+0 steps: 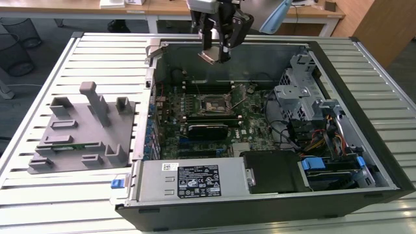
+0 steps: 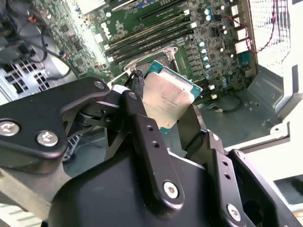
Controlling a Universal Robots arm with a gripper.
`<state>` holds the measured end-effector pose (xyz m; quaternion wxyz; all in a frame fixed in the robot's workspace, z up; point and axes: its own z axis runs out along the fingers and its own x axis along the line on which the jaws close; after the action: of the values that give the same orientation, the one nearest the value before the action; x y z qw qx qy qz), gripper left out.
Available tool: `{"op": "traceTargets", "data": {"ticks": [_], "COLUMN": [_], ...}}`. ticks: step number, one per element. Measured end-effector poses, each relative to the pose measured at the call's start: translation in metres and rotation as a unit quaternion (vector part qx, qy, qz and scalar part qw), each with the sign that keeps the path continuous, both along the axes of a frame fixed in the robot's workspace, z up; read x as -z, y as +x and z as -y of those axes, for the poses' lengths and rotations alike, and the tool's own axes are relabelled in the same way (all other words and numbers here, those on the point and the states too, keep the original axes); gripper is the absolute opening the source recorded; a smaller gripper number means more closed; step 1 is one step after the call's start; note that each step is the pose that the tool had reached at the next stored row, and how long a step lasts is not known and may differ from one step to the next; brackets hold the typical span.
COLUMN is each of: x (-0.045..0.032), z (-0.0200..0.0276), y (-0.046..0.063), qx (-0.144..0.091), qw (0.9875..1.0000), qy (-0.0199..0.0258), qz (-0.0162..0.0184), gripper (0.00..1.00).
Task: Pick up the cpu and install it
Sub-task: 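Place the cpu into insertion slot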
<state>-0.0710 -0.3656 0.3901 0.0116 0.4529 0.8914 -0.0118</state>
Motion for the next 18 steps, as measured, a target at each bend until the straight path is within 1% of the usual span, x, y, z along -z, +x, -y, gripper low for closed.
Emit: {"op": "traceTargets", "data": {"ticks": [4, 6, 9, 12, 14, 16, 18], "x": [0.0004, 0.0006, 0.0008, 0.0011, 0.0013, 0.0015, 0.0016], "z": [0.0, 0.0, 0.0, 0.0, 0.0, 0.0, 0.0], "y": [0.0, 0.0, 0.0, 0.0, 0.0, 0.0, 0.0], "qx": [0.032, 0.047, 0.07, 0.092, 0.107, 0.122, 0.137], "qw": [0.9995, 0.9989, 0.9976, 0.9957, 0.9942, 0.9925, 0.9905], "qy": [-0.001, -0.0017, -0.0026, -0.0034, -0.004, -0.0047, -0.0055], "qz": [0.0, 0.0, 0.0, 0.0, 0.0, 0.0, 0.0001], "gripper": [0.53, 0.53, 0.53, 0.53, 0.53, 0.53, 0.53]}}
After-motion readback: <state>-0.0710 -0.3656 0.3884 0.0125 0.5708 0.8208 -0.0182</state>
